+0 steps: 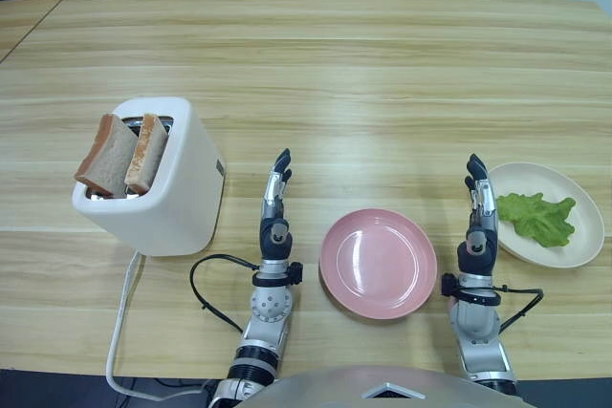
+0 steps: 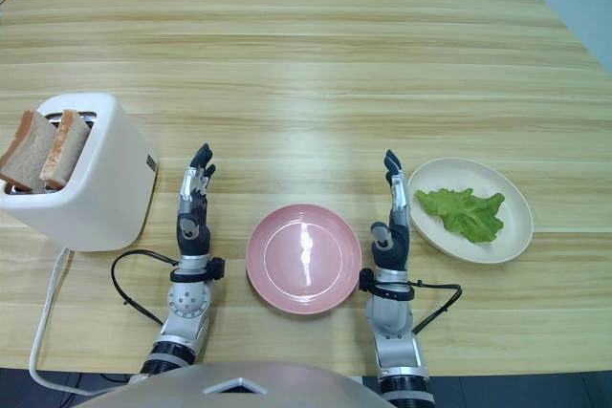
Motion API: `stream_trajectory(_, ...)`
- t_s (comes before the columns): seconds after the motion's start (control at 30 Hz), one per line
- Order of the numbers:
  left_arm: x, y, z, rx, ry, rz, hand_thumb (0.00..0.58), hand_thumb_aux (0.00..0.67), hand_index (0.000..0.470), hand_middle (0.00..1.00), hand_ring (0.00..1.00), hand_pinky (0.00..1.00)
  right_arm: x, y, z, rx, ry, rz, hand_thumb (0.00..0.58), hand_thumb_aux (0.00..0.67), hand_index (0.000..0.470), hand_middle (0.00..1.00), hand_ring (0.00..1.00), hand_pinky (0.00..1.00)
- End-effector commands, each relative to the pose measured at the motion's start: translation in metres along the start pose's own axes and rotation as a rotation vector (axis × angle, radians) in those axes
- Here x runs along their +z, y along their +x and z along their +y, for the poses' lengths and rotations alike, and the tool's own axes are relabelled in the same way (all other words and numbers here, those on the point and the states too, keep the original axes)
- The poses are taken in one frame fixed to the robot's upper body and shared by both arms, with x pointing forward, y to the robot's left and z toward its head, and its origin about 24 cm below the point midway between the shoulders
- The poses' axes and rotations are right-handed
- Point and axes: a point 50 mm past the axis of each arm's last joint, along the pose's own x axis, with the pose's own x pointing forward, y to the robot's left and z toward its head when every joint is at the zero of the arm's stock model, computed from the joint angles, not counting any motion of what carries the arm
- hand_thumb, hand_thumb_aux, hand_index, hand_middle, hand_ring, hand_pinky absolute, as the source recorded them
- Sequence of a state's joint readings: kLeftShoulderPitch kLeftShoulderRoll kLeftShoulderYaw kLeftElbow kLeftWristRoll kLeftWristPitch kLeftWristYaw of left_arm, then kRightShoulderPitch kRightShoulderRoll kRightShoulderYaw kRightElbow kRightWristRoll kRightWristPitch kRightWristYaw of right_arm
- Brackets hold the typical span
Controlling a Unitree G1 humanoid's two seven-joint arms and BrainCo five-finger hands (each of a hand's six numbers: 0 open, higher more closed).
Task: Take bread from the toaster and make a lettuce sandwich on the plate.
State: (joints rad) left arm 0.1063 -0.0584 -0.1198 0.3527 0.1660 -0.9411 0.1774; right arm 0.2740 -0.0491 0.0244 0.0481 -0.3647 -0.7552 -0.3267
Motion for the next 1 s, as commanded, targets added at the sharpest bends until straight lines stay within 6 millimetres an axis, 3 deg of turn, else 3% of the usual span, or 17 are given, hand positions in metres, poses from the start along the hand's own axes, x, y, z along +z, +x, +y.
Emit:
stream_trajectory(0.03, -0.004, -0.009, -0.002, -0.029, -0.03, 0.054, 0.0, 0.0, 0.0, 0.0, 0.0, 0.0, -0.002, -0.008, 0.003, 0.039, -0.017, 0.013, 0.0, 0.0, 0.0, 0.0, 0.0, 0.0)
stream_trajectory(0.47, 0.003, -0.012, -0.002, -0.054, -0.007, 0.03, 0.0, 0.0, 0.0, 0.0, 0.0, 0.0, 0.0, -0.012, 0.005, 0.052, 0.044, 0.011, 0.0, 0.0, 0.0, 0.0, 0.0, 0.0)
stream_trajectory(0.57, 0.02, -0.006, 0.011, -0.084, 0.145, -0.103, 0.0, 0.0, 0.0, 0.0, 0.0, 0.0, 0.003, -0.013, 0.007, 0.081, 0.027, -0.018, 0.0, 0.0, 0.0, 0.0, 0.0, 0.0)
stream_trajectory(0.67, 0.054, 0.005, 0.068, 0.006, 0.546, -0.266, 0.0, 0.0, 0.0, 0.0, 0.0, 0.0, 0.006, -0.012, 0.005, 0.117, -0.022, -0.062, 0.0, 0.0, 0.0, 0.0, 0.0, 0.0)
stream_trajectory(0.8, 0.088, 0.001, 0.151, 0.167, 1.051, -0.226, 0.0, 0.0, 0.0, 0.0, 0.0, 0.0, 0.002, -0.011, 0.006, 0.148, -0.071, -0.082, 0.0, 0.0, 0.0, 0.0, 0.0, 0.0)
stream_trajectory(1.0, 0.115, 0.006, 0.219, 0.237, 1.449, -0.069, 0.0, 0.0, 0.0, 0.0, 0.0, 0.0, -0.002, -0.012, 0.009, 0.204, -0.145, -0.124, 0.0, 0.0, 0.0, 0.0, 0.0, 0.0)
